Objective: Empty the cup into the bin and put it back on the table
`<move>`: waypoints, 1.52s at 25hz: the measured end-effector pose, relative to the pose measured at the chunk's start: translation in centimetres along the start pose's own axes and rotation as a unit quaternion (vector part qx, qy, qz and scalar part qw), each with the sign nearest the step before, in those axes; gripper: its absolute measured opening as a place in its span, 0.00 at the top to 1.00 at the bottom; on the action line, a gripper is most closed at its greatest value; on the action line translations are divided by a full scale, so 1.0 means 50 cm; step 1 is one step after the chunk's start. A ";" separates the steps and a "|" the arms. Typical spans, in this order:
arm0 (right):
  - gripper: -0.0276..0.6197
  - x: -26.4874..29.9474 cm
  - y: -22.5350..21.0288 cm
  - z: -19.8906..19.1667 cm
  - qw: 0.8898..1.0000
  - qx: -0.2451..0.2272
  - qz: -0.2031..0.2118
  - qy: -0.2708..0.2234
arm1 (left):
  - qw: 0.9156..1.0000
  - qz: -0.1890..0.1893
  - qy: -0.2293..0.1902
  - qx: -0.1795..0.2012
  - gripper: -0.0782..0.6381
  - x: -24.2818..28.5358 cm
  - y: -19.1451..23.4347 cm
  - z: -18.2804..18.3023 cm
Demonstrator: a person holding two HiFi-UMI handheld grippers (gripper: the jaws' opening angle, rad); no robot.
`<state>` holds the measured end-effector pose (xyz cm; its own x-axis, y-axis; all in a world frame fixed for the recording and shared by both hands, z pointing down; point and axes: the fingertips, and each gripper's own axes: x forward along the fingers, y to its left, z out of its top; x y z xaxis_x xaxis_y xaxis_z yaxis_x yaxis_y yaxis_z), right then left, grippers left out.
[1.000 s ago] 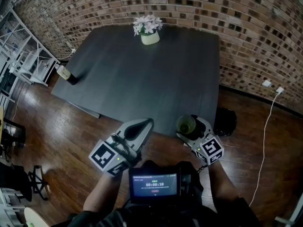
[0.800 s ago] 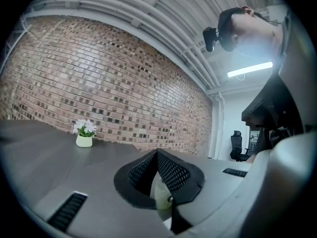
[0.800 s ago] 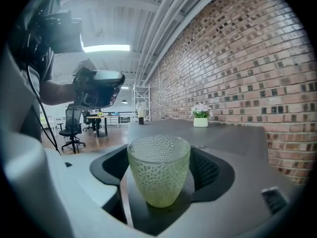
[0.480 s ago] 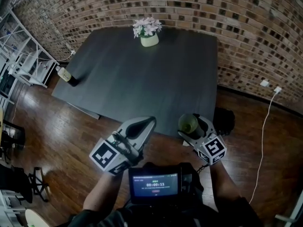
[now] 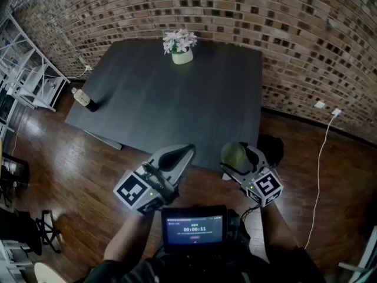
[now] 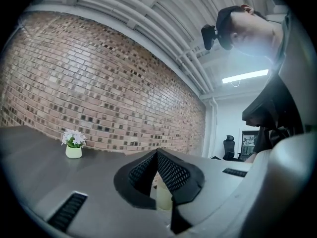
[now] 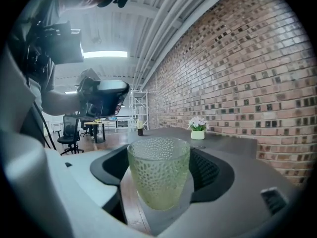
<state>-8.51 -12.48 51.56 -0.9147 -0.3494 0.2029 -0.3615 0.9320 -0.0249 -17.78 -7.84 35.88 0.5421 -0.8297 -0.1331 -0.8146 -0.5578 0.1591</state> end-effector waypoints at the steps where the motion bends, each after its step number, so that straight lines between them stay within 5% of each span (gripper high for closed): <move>1: 0.37 -0.006 0.002 0.016 1.000 -0.001 0.000 -0.001 | 1.000 0.000 0.000 -0.002 0.90 0.000 -0.003 0.010; 12: 0.37 -0.067 0.029 0.145 1.000 -0.006 -0.009 -0.002 | 1.000 -0.023 0.000 -0.008 0.90 -0.013 -0.052 0.081; 38: 0.37 -0.150 0.028 0.195 0.997 -0.026 -0.067 0.017 | 0.998 -0.056 -0.007 0.000 0.90 -0.021 -0.107 0.093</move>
<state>-3.90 -9.48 40.44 -0.8520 -0.4679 0.2351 -0.4691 0.8815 0.0544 -14.95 -3.86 30.61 0.6271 -0.7615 -0.1639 -0.7487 -0.6473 0.1430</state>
